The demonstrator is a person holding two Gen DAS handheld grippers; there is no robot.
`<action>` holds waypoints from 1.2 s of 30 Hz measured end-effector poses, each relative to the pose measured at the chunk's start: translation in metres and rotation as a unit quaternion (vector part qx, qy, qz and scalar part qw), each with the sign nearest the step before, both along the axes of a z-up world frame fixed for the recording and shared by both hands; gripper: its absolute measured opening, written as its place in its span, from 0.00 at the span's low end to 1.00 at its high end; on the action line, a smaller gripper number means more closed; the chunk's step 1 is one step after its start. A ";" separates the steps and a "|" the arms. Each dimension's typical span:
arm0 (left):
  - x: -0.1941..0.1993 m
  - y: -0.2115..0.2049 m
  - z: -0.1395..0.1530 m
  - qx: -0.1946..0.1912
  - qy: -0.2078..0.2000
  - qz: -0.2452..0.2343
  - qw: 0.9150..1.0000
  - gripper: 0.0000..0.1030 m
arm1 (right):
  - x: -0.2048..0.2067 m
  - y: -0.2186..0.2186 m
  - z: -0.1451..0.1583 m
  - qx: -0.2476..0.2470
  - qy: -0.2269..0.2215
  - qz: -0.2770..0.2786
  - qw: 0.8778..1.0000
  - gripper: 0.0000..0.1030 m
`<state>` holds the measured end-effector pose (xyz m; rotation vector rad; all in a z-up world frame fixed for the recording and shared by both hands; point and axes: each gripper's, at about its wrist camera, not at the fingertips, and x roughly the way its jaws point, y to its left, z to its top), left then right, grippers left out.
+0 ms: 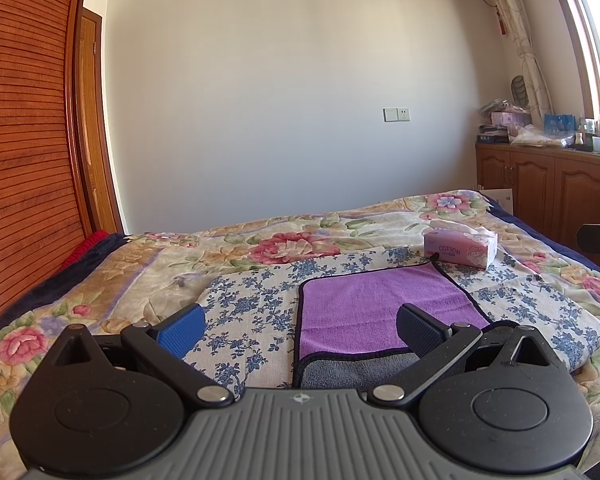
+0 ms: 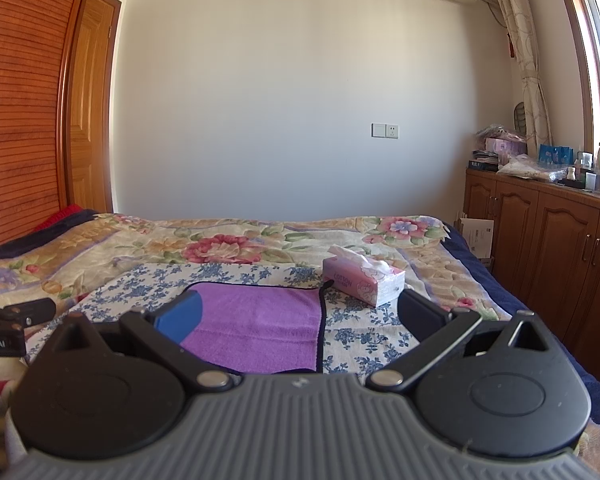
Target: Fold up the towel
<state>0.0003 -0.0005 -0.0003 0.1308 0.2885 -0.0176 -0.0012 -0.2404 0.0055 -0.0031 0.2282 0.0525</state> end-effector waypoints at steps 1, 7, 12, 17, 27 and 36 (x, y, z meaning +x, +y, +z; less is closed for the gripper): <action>0.000 0.000 0.000 0.000 0.000 0.000 1.000 1.00 | 0.000 0.000 0.000 0.000 0.000 0.000 1.000 1.00; -0.001 0.002 -0.004 0.001 0.005 0.000 1.000 1.00 | 0.001 0.002 0.002 -0.002 0.006 0.002 1.000 1.00; 0.000 0.004 -0.010 0.006 0.015 -0.002 1.000 1.00 | 0.009 0.003 -0.002 -0.003 0.020 0.006 1.000 1.00; 0.006 0.002 -0.009 0.010 0.032 -0.003 0.999 1.00 | 0.017 0.007 -0.005 -0.005 0.033 0.013 0.999 1.00; 0.026 -0.001 -0.013 0.013 0.072 -0.007 0.997 1.00 | 0.037 0.006 -0.010 -0.002 0.064 0.022 0.998 1.00; 0.047 0.001 -0.016 0.005 0.099 -0.010 0.995 1.00 | 0.058 0.007 -0.015 -0.006 0.095 0.036 0.995 1.00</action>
